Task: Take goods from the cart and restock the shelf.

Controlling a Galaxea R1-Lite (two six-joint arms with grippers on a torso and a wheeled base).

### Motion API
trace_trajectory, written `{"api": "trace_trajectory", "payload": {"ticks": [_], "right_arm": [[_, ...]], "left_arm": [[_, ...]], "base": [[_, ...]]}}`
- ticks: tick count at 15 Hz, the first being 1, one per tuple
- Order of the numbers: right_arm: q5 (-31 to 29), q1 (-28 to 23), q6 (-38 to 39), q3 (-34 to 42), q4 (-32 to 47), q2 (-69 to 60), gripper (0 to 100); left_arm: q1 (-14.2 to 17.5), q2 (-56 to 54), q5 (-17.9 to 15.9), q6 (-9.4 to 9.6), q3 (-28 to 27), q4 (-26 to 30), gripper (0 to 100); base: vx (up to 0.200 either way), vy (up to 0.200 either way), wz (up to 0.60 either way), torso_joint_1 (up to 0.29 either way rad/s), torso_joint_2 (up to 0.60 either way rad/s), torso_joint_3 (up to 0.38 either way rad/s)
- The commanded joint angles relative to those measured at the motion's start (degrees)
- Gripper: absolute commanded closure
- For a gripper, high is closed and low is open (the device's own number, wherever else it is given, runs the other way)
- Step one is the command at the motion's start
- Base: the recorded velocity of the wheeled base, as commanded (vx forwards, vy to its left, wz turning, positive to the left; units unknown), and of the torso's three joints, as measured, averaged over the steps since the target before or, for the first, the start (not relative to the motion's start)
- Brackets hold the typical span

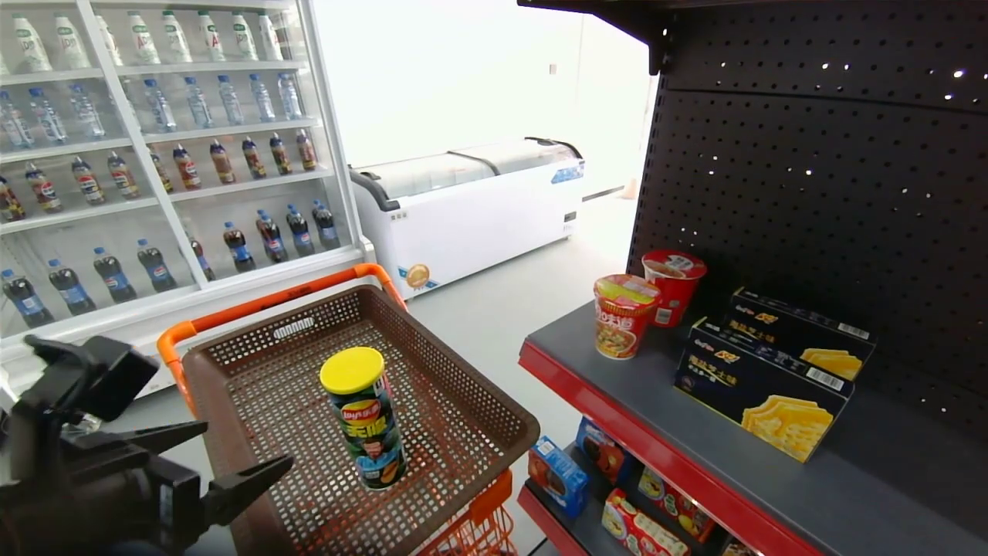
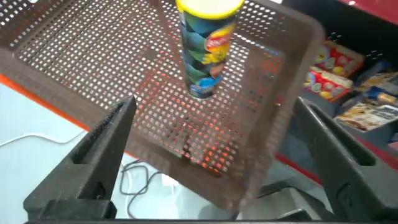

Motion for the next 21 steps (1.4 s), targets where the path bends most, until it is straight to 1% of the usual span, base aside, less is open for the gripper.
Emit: {"api": "trace_trajectory", "payload": {"ticks": [1,3,5,7,8,11,13,14,16,18,20,21], "right_arm": [[0.04,-0.02,-0.04,0.01,0.00,0.07,0],[0.04,-0.02,-0.04,0.01,0.00,0.07,0],[0.04,-0.02,-0.04,0.01,0.00,0.07,0],[0.04,-0.02,-0.04,0.01,0.00,0.07,0],[0.04,-0.02,-0.04,0.01,0.00,0.07,0],[0.04,-0.02,-0.04,0.01,0.00,0.07,0],[0.04,-0.02,-0.04,0.01,0.00,0.07,0],[0.04,-0.02,-0.04,0.01,0.00,0.07,0],[0.04,-0.02,-0.04,0.01,0.00,0.07,0],[0.04,-0.02,-0.04,0.01,0.00,0.07,0],[0.04,-0.02,-0.04,0.01,0.00,0.07,0],[0.04,-0.02,-0.04,0.01,0.00,0.07,0]], "left_arm": [[3.21,15.54,-1.92,2.16,-5.69,-2.52,0],[3.21,18.80,-2.18,1.99,-6.57,-3.22,0],[3.21,20.90,-4.03,1.64,-6.30,-5.68,0],[3.03,22.84,-4.47,1.55,-6.30,-6.39,0],[2.94,23.28,-4.38,1.55,-5.86,-8.58,0],[3.03,25.47,-4.38,1.11,-2.00,-16.14,0],[2.06,27.41,-4.38,0.49,1.61,-22.91,0],[1.89,28.64,-4.38,0.32,2.31,-25.90,0],[1.01,31.10,-4.38,-0.91,2.75,-32.05,0],[0.74,33.47,-4.12,-1.61,2.93,-35.30,0],[0.66,34.35,-4.12,-1.61,3.81,-36.62,0],[0.48,35.85,-4.12,-1.61,4.77,-39.26,0]], "base": [[0.000,0.000,0.00,0.000,0.00,0.000],[0.000,0.000,0.00,0.000,0.00,0.000],[0.000,0.000,0.00,0.000,0.00,0.000],[0.000,0.000,0.00,0.000,0.00,0.000],[0.000,0.000,0.00,0.000,0.00,0.000],[0.000,0.000,0.00,0.000,0.00,0.000],[0.000,0.000,0.00,0.000,0.00,0.000],[0.000,0.000,0.00,0.000,0.00,0.000],[0.000,0.000,0.00,0.000,0.00,0.000],[0.000,0.000,0.00,0.000,0.00,0.000],[0.000,0.000,0.00,0.000,0.00,0.000],[0.000,0.000,0.00,0.000,0.00,0.000]]}}
